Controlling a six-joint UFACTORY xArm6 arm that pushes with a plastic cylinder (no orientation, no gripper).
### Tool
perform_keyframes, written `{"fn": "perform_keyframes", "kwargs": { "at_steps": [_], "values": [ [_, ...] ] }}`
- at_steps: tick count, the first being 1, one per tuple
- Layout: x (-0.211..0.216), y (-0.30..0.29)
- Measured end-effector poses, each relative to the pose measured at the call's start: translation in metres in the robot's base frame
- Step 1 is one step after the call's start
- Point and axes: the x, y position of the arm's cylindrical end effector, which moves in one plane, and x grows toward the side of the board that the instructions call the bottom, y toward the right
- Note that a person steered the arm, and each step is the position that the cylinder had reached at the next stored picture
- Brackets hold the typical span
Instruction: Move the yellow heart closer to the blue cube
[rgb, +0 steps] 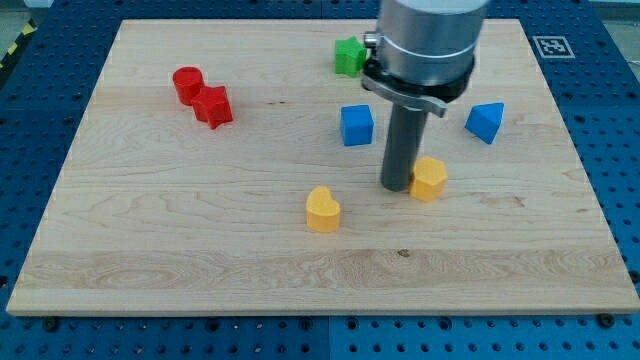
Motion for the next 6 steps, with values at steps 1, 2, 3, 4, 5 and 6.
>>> {"fn": "perform_keyframes", "kwargs": {
  "at_steps": [1, 2, 3, 4, 5, 6],
  "values": [
    [0.0, 0.02],
    [0.002, 0.027],
    [0.019, 0.02],
    [0.053, 0.017],
    [0.077, -0.021],
    [0.076, -0.086]
  ]
}}
